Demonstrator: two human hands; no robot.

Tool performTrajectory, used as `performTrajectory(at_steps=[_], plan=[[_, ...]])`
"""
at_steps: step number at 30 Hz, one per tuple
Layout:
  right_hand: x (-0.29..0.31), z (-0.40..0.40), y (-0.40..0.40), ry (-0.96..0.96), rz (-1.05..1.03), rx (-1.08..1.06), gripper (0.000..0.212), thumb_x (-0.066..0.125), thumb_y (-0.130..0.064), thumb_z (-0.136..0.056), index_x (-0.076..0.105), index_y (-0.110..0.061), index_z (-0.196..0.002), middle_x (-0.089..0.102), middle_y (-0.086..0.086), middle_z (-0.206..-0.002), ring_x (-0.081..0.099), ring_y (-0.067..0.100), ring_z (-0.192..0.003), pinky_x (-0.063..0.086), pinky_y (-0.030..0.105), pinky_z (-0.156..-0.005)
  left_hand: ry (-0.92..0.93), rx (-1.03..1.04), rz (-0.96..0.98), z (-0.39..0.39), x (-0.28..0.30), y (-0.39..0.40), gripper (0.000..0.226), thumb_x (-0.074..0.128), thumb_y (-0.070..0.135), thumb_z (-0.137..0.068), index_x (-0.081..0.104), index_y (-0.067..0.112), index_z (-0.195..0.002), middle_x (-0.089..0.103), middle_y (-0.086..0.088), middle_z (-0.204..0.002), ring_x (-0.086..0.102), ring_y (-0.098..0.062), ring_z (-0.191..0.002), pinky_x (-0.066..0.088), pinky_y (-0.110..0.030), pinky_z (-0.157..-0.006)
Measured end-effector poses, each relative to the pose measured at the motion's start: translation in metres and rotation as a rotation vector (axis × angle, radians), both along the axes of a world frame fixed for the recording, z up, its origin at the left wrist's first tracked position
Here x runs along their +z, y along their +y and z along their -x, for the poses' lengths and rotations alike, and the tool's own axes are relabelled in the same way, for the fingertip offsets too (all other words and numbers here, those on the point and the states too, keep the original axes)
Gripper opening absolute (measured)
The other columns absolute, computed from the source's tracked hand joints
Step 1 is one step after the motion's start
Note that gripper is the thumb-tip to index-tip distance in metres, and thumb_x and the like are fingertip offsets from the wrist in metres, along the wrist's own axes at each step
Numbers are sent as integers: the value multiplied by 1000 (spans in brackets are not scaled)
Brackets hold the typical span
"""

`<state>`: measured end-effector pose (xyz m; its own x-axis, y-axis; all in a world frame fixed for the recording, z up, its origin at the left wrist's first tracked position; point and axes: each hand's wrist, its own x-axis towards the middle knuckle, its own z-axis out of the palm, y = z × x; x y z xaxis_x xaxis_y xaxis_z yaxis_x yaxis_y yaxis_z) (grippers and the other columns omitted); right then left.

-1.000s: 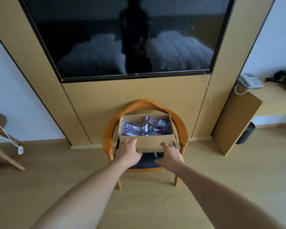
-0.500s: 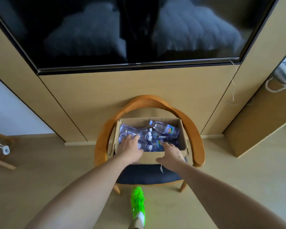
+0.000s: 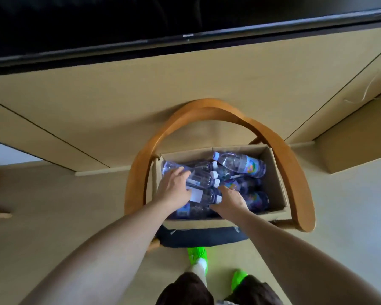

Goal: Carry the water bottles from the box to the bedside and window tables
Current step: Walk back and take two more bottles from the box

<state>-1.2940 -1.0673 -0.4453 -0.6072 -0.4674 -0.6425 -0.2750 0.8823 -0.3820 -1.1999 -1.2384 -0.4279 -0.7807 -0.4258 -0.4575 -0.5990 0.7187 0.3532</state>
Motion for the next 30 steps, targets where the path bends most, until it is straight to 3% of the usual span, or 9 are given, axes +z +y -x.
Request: performTrajectory(at_steps=[6, 9, 14, 17, 19, 22, 25, 27, 30], plan=[[-54, 5, -29, -27, -93, 65, 62, 69, -46, -85, 47, -19, -136, 64, 9, -125, 52, 34, -123, 48, 42, -94, -60, -139, 64, 32, -38, -23, 83, 64, 7, -90, 25, 24, -161, 18, -2, -170, 11, -24, -157, 16, -45, -128], [-71, 1, -35, 15, -154, 71, 60, 71, -47, -83, 44, -17, -127, 64, 8, -121, 43, 35, -123, 43, 42, -88, -158, -230, 86, 44, -56, -29, 94, 65, 3, -84, 18, 23, -163, 19, -5, -170, 12, -26, -157, 10, -44, -128], [-81, -2, -36, 71, -137, 74, 70, 79, -52, -74, 45, -17, -124, 63, 9, -118, 45, 33, -118, 41, 45, -90, -181, -357, 241, 56, -76, -34, 77, 68, 8, -78, 43, 20, -149, 45, -7, -148, 39, -32, -137, 16, -46, -126], [-81, -2, -32, 73, -157, 121, 76, 80, -58, -69, 51, -22, -129, 58, 4, -128, 42, 31, -123, 42, 44, -94, -215, -347, 237, 71, -77, -39, 64, 73, 9, -75, 54, 21, -135, 48, -8, -134, 43, -31, -123, 41, -45, -105], [-80, 1, -32, 37, -183, 153, 81, 81, -59, -66, 52, -26, -134, 52, 6, -132, 41, 31, -126, 42, 43, -99, -284, -348, 187, 79, -74, -42, 56, 75, 9, -76, 56, 21, -127, 46, -8, -130, 42, -30, -120, 45, -43, -93], [-74, 6, -29, -26, -157, 147, 87, 85, -57, -58, 56, -28, -135, 54, 6, -130, 45, 30, -123, 44, 38, -101, -347, -370, 153, 79, -70, -39, 52, 72, 8, -80, 54, 18, -127, 50, -8, -129, 48, -32, -120, 47, -46, -91], [-64, 14, -21, -77, -73, 50, 83, 91, -49, -52, 63, -29, -127, 65, 1, -121, 59, 24, -113, 47, 29, -85, -379, -347, 115, 76, -64, -35, 53, 67, 5, -81, 49, 17, -129, 61, -9, -120, 59, -31, -103, 46, -43, -77], [-53, 23, -18, -97, -56, 11, 76, 93, -46, -51, 66, -30, -121, 69, 0, -110, 63, 23, -105, 41, 26, -74, -383, -266, 32, 77, -54, -37, 44, 66, 6, -79, 49, 19, -118, 62, -7, -110, 58, -26, -88, 48, -39, -69], [-29, 46, -25, -85, -36, -12, 58, 95, -48, -49, 65, -29, -95, 66, -6, -86, 62, 21, -90, 39, 27, -65, -400, -77, -92, 80, -35, -41, 45, 68, 8, -75, 49, 21, -114, 59, -4, -98, 58, -19, -81, 48, -33, -59]])
